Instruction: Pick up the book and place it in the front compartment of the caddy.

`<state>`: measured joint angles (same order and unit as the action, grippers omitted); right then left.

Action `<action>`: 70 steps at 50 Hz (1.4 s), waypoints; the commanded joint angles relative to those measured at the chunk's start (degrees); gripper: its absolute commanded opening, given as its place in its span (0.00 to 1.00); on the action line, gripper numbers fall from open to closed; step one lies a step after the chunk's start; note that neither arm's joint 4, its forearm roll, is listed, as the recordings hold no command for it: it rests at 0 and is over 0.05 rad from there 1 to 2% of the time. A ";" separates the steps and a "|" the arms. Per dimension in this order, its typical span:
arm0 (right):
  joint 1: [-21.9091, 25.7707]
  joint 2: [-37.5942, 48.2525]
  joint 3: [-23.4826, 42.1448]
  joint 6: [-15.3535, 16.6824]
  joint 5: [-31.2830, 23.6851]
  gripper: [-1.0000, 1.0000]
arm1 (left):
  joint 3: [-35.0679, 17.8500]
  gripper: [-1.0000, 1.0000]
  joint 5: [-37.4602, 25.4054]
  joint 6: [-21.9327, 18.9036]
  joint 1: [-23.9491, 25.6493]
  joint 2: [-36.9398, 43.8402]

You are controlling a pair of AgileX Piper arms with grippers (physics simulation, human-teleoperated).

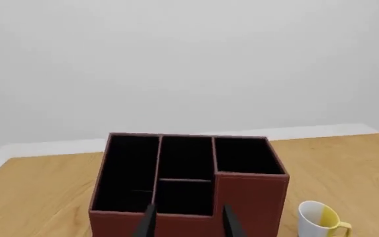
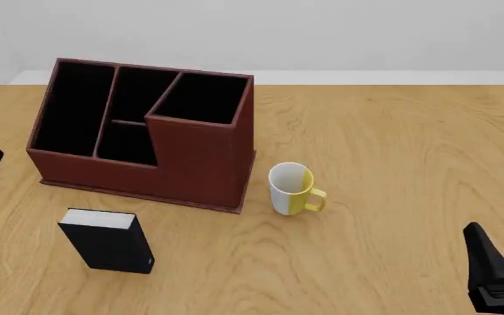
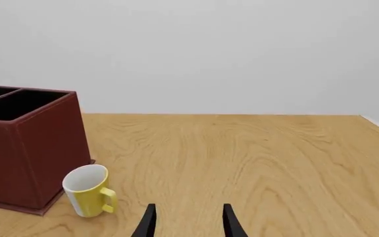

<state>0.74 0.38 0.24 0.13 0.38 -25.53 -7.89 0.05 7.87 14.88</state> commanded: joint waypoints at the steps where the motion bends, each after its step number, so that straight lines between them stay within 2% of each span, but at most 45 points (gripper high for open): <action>1: 0.10 -0.07 0.15 -0.18 0.08 1.00 | -15.21 1.00 -9.12 -3.29 10.67 12.03; 6: -0.09 0.47 0.24 -0.42 0.57 1.00 | -22.43 1.00 -15.65 -6.88 14.82 16.34; 7: -0.07 0.60 0.25 -0.43 0.68 1.00 | -23.79 1.00 -17.34 -9.07 15.42 17.79; 10: 0.14 0.70 0.31 -0.47 0.75 1.00 | -27.58 1.00 -21.92 -7.89 17.93 20.63; 11: 0.33 0.80 0.33 -0.40 0.81 1.00 | -28.94 1.00 -23.99 -10.26 19.69 21.18; 12: 0.39 0.84 0.32 -0.33 0.85 1.00 | -29.43 1.00 -24.65 -10.26 19.87 21.55; 13: 0.64 0.97 0.28 -0.07 1.00 1.00 | -30.90 1.00 -27.95 -11.53 22.38 22.83; 14: 0.79 1.18 0.27 -0.11 1.18 1.00 | -31.16 1.00 -28.54 -16.28 23.13 22.48; 15: 0.92 1.56 0.27 0.04 1.55 1.00 | -32.75 1.00 -31.09 -16.41 23.62 24.69; 16: 0.92 1.60 0.27 0.04 1.59 1.00 | -32.79 1.00 -31.12 -16.41 23.62 24.71; 17: 1.18 1.96 0.28 0.12 1.90 1.00 | -34.83 1.00 -33.94 -20.01 24.56 26.18; 19: 1.30 2.14 0.24 0.32 2.06 1.00 | -37.72 1.00 -37.78 -19.82 26.17 28.53; 22: 1.39 2.08 0.31 0.40 1.95 1.00 | -41.42 1.00 -40.45 -22.89 26.79 29.69; 23: 1.47 2.03 0.30 0.44 1.89 1.00 | -41.99 1.00 -40.51 -25.70 25.30 30.40; 26: 1.47 2.16 0.25 0.76 2.06 1.00 | -45.04 1.00 -44.76 -28.26 28.93 31.94; 28: 1.55 2.34 0.22 0.81 2.20 1.00 | -46.62 1.00 -46.91 -29.04 29.02 33.58; 29: 1.59 2.40 0.19 0.82 2.27 1.00 | -47.25 1.00 -48.97 -30.88 30.40 34.11; 33: 1.75 2.63 0.19 0.88 2.48 1.00 | -51.72 1.00 -53.37 -34.67 30.35 37.57; 35: 1.79 2.75 0.18 1.01 2.60 1.00 | -54.24 1.00 -57.14 -34.73 32.28 39.06; 39: 1.78 2.65 0.18 1.25 2.52 1.00 | -57.53 1.00 -61.87 -39.56 31.24 42.47; 43: 1.66 2.47 0.19 1.39 2.34 1.00 | -54.56 1.00 -62.00 -43.06 30.41 43.96; 45: 1.59 2.17 0.21 1.49 2.06 1.00 | -53.56 1.00 -62.01 -41.77 30.70 45.48; 49: 1.66 2.02 0.17 1.62 1.91 1.00 | -51.14 1.00 -62.01 -45.43 28.13 46.93; 52: 1.77 2.07 0.15 1.66 1.98 1.00 | -51.99 1.00 -62.01 -46.50 26.47 48.43; 56: 1.90 1.63 0.03 1.78 1.67 1.00 | -47.95 1.00 -62.01 -48.45 25.70 49.00; 58: 1.93 1.22 0.03 1.72 1.26 1.00 | -47.24 1.00 -62.01 -50.65 23.92 49.07; 61: 1.95 0.58 -0.01 1.79 0.68 1.00 | -44.18 1.00 -62.01 -59.53 17.25 49.02; 63: 1.94 0.63 0.03 1.83 0.71 1.00 | -43.17 1.00 -62.01 -63.20 14.92 48.63; 66: 1.86 0.30 0.00 1.89 0.42 1.00 | -42.67 1.00 -62.01 -66.49 12.68 48.52; 70: 1.78 -0.14 -0.07 1.89 0.07 1.00 | -42.39 1.00 -62.01 -65.74 13.85 48.67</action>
<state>2.57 1.17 0.27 1.88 1.25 -70.79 -69.32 -57.90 26.37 62.70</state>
